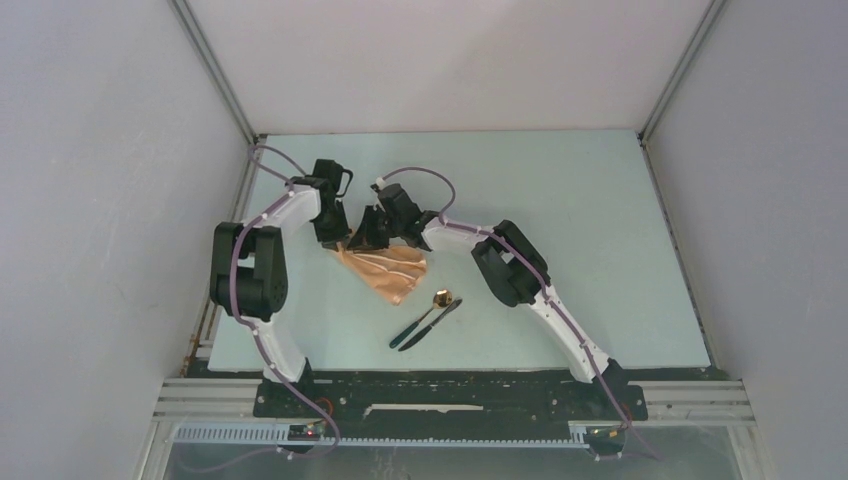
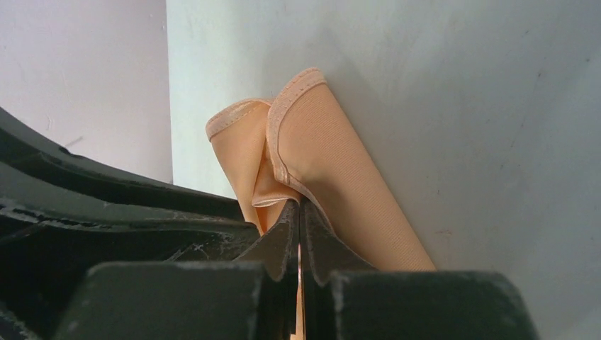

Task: Fold the napkin into a case and place the utensils inside
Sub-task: Grasp the top corner of the smaller rectangle folded napkin from the folded napkin.

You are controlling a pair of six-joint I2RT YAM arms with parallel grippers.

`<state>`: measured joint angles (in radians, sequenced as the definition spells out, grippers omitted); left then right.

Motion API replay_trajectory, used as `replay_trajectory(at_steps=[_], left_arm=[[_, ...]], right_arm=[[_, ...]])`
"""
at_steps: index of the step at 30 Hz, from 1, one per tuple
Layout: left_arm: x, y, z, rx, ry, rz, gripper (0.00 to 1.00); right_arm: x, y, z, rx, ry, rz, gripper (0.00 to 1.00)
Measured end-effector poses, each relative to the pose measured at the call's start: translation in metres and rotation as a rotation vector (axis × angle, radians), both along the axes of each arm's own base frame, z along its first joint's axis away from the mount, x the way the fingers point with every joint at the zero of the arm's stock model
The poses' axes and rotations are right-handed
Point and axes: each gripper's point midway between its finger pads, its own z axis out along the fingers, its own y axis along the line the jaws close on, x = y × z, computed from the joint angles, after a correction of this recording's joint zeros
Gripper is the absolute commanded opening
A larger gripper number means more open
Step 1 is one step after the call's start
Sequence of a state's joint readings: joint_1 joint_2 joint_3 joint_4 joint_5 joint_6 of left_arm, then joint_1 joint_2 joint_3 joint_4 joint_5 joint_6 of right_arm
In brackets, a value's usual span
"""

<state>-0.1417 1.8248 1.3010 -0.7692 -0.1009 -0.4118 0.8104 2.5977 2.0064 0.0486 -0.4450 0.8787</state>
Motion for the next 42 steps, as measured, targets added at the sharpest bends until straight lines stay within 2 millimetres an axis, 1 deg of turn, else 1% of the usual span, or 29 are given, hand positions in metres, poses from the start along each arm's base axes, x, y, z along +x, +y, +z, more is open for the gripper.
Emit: replay_trajectory(at_steps=[2,5,8,18,21,27,33,35,39,42], left_arm=[[0.001,0.000,-0.002,0.004,0.005,-0.006,0.22],[0.002,0.001,-0.004,0.009,0.011,-0.021,0.10],[0.005,0.001,-0.005,0.014,0.014,-0.033,0.01],[0.007,0.004,-0.007,0.034,0.007,-0.077,0.00],[0.004,0.006,-0.008,0.036,-0.014,-0.091,0.00],[-0.002,0.012,-0.003,0.040,-0.056,-0.110,0.00],[-0.006,0.018,-0.012,0.023,-0.064,-0.114,0.00],[-0.005,0.019,-0.013,0.019,-0.068,-0.120,0.00],[0.000,0.022,-0.012,0.030,-0.086,-0.138,0.00],[0.002,0.026,-0.013,0.035,-0.094,-0.139,0.00]], right_arm=[[-0.001,0.000,0.000,0.001,0.001,0.001,0.00],[-0.001,0.000,0.000,0.003,0.000,0.001,0.00],[-0.001,0.000,0.000,0.002,0.001,0.000,0.00],[-0.004,0.003,0.000,0.015,0.058,-0.036,0.00],[-0.005,0.005,0.000,0.017,0.081,-0.061,0.00],[-0.012,0.015,0.003,0.033,0.126,-0.094,0.00],[-0.014,0.018,0.000,0.078,0.183,-0.149,0.00],[-0.013,0.020,0.003,0.100,0.195,-0.163,0.00],[-0.009,0.025,0.016,0.164,0.216,-0.178,0.00],[-0.009,0.029,0.021,0.192,0.216,-0.179,0.00]])
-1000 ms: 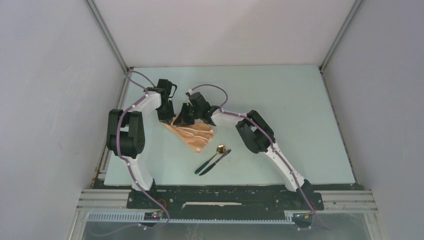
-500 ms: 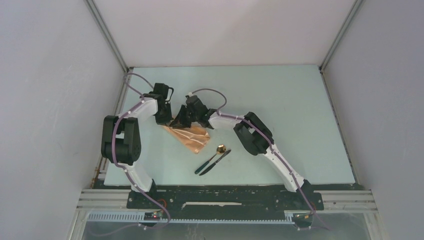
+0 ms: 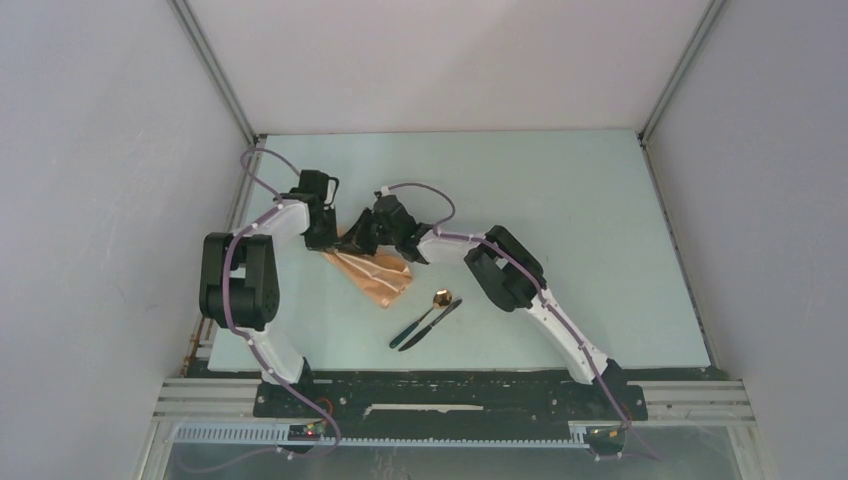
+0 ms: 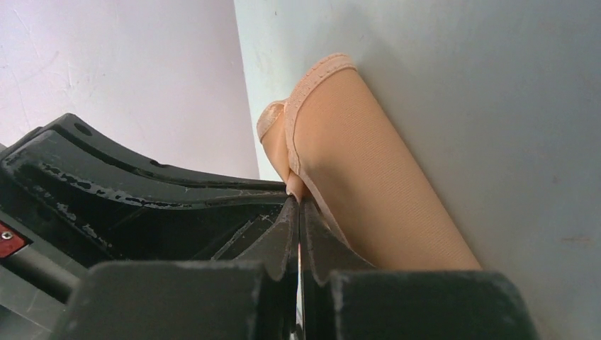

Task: Fold the napkin into a case and place the utensils inside
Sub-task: Grasp the top corner of the smaller rectangle folded napkin from the folded napkin.

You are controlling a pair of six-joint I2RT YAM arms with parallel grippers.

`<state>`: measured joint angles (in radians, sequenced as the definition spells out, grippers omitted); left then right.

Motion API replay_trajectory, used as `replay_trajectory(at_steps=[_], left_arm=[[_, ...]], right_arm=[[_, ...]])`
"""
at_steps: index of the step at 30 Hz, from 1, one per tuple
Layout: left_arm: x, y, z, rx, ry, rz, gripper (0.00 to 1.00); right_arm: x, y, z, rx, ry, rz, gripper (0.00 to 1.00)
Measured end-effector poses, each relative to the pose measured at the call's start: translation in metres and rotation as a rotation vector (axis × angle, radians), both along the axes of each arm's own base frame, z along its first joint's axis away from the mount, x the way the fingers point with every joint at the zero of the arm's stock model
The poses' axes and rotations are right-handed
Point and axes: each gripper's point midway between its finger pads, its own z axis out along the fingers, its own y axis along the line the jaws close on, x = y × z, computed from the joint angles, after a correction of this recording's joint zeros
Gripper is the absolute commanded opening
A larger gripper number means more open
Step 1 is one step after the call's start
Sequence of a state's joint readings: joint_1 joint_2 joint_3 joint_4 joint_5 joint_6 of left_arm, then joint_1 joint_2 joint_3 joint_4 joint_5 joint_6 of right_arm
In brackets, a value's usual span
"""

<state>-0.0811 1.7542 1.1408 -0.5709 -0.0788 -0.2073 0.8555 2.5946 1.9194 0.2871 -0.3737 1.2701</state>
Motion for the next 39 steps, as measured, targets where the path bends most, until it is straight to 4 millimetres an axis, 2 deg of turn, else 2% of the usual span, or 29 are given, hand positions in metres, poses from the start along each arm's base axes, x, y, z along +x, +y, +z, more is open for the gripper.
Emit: replay_trajectory(at_steps=[3,7,13,17,23,28,32,33,35,39], left_arm=[[0.000,0.004,0.000,0.013,-0.001,-0.005,0.00],[-0.002,0.005,-0.003,0.015,-0.001,-0.009,0.00],[-0.002,0.009,0.002,0.024,-0.013,-0.002,0.00],[-0.005,0.000,0.004,-0.023,-0.001,-0.020,0.00],[-0.008,-0.006,0.005,-0.056,0.014,-0.028,0.00],[-0.006,-0.006,0.008,-0.083,0.045,-0.004,0.01],[-0.007,-0.004,0.006,-0.086,0.072,0.025,0.27],[-0.008,-0.002,0.006,-0.082,0.075,0.036,0.31],[-0.010,0.002,0.009,-0.080,0.073,0.061,0.37],[-0.007,0.010,0.025,-0.128,0.002,0.137,0.41]], right_arm=[[-0.002,0.004,-0.001,0.021,0.006,0.000,0.00],[-0.006,0.006,-0.018,0.012,0.022,0.004,0.00],[-0.001,0.016,-0.015,0.033,-0.021,0.029,0.03],[0.005,0.020,-0.014,0.022,-0.102,0.043,0.04],[0.004,0.021,-0.015,0.010,-0.123,0.051,0.05],[0.004,0.021,-0.014,0.027,-0.123,0.049,0.11],[0.004,0.021,-0.013,0.046,-0.126,0.044,0.15],[0.004,0.020,-0.013,0.052,-0.126,0.044,0.15],[0.004,0.020,-0.011,0.071,-0.126,0.044,0.16],[0.000,0.020,-0.010,0.091,-0.126,0.064,0.19]])
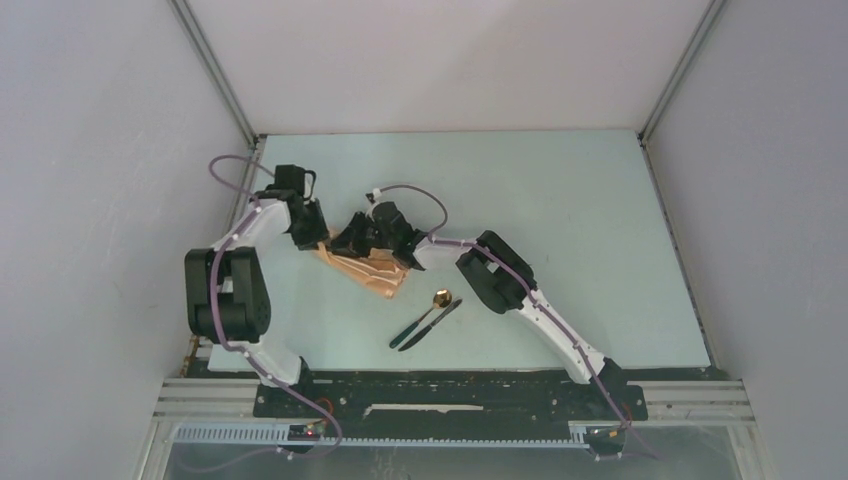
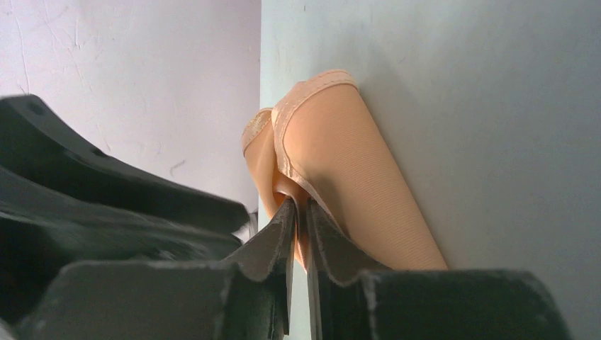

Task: Fold the napkin into a case and place the utensils inside
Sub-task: Grasp the top corner of the smaller rectangle folded napkin from the folded napkin.

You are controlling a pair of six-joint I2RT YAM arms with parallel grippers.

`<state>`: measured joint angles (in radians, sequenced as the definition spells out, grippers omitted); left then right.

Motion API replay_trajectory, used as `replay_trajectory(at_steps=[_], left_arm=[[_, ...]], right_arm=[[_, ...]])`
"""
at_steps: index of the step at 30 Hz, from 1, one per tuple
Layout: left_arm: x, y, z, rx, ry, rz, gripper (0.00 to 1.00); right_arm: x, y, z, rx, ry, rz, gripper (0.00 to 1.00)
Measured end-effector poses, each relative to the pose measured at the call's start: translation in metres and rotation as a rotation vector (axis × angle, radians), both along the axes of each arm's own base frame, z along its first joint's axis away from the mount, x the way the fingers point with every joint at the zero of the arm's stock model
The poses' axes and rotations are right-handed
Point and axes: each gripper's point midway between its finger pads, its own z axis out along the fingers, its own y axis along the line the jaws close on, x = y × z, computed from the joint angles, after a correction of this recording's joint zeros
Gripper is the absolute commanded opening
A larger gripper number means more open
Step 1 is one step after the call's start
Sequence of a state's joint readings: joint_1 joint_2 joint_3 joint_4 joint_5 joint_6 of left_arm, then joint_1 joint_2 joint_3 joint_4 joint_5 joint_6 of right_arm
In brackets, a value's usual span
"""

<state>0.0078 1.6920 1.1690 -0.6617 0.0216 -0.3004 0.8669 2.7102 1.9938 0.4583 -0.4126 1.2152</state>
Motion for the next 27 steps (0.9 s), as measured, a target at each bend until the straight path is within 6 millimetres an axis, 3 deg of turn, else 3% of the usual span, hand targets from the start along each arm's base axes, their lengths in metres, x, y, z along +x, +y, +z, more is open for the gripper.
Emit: replay_trajectory(at_steps=[2,6,9,12,16,22,27], left_arm=[[0.004,0.007,0.013,-0.026,-0.057,0.048,0.41],[0.014,0.021,0.034,-0.083,-0.151,0.145,0.26],[0.018,0.026,0.028,-0.134,-0.146,0.204,0.16],[0.019,0.025,0.010,-0.178,-0.099,0.239,0.09],[0.013,0.022,-0.014,-0.202,-0.030,0.265,0.09],[0.007,0.024,-0.017,-0.192,-0.032,0.288,0.08],[-0.008,0.031,-0.009,-0.173,-0.063,0.311,0.27]], right_arm=[[-0.005,0.001,0.000,0.007,0.003,0.019,0.21],[-0.010,0.001,0.000,0.012,0.004,0.034,0.26],[-0.012,-0.001,0.001,0.012,0.005,0.039,0.29],[-0.014,-0.002,0.000,0.009,0.008,0.042,0.32],[-0.017,-0.004,0.000,0.003,0.013,0.044,0.37],[-0.017,-0.004,0.000,0.008,0.013,0.047,0.42],[-0.019,-0.004,0.002,0.017,0.011,0.057,0.46]])
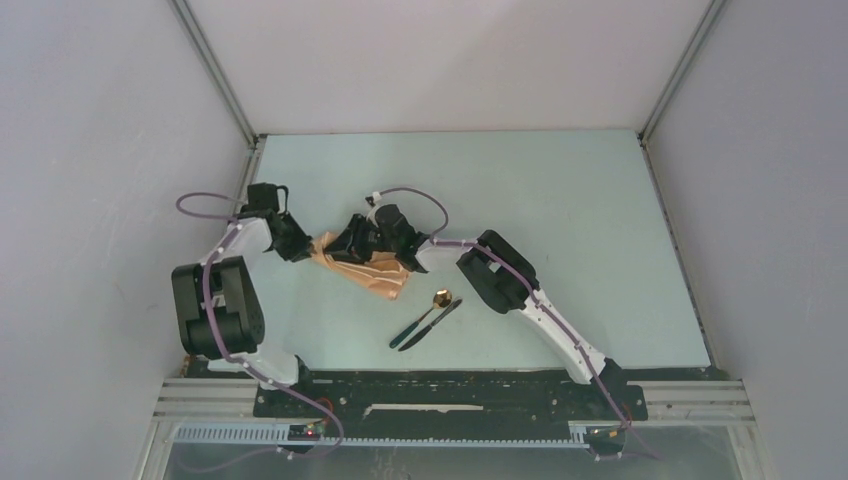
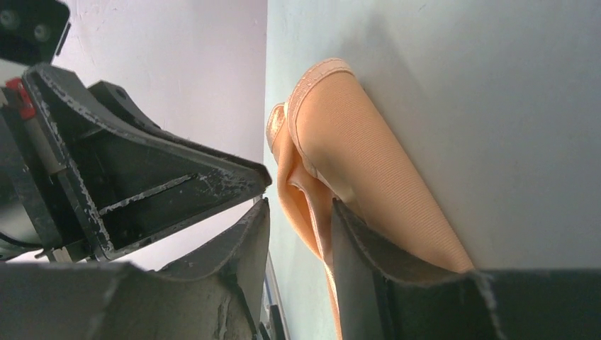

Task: Fold the napkin into a case and place the utensils inside
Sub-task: Grasp the top corner of the smaller rectangle folded napkin from the folded napkin.

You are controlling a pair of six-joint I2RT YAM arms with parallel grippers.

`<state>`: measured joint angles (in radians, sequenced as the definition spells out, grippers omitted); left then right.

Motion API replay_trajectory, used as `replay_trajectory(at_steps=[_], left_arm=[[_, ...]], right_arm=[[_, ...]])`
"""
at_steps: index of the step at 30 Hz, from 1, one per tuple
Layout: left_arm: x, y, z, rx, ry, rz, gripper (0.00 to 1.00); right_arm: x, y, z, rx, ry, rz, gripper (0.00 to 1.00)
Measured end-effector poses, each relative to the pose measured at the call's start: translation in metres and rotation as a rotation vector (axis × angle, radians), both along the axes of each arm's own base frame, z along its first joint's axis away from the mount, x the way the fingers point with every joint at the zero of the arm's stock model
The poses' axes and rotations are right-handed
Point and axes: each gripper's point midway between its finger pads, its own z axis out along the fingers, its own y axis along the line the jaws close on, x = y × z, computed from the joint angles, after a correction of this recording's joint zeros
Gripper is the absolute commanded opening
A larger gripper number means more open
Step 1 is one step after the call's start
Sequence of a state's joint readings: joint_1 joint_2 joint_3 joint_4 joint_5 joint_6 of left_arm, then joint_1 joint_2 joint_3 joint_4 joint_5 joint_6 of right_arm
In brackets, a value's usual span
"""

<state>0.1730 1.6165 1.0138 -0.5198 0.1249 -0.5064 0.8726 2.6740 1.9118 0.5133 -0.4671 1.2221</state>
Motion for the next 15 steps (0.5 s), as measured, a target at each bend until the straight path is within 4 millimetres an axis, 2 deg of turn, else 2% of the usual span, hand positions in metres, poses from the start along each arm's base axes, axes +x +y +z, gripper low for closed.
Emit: replay_trajectory(at_steps=[5,9,12,15], left_arm=[[-0.015,0.015,0.006,-0.009,-0.025,0.072,0.28],[-0.015,0.025,-0.003,-0.048,-0.012,0.108,0.26],[-0.014,0.022,-0.020,-0.102,0.025,0.111,0.26],[-0.011,0.009,-0.032,-0.181,0.056,0.092,0.27]], right_arm=[[-0.002,0.001,0.004,0.008,-0.002,0.018,0.55],[-0.003,0.003,0.009,0.005,-0.008,0.038,0.59],[-0.003,0.006,0.010,0.001,-0.015,0.051,0.60],[-0.003,0.009,0.009,-0.004,-0.014,0.068,0.62]])
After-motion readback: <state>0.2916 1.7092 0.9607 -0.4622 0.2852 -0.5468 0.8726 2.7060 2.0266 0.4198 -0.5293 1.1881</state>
